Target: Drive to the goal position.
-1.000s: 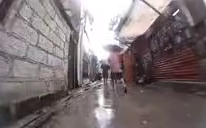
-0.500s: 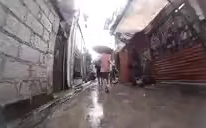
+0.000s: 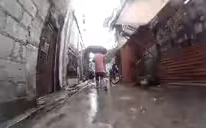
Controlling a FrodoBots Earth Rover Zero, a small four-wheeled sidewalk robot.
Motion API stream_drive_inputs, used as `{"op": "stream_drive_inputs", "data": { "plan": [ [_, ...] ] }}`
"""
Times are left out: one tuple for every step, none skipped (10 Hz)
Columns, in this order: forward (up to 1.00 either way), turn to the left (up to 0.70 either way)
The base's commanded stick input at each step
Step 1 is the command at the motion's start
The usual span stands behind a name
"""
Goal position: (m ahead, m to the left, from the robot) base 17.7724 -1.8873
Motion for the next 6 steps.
{"op": "stream_drive_inputs", "data": {
  "plan": [
    [0.99,0.16],
    [0.99,0.19],
    [0.99,0.00],
    [0.99,0.00],
    [0.99,0.00],
    [0.99,0.00]
  ]
}}
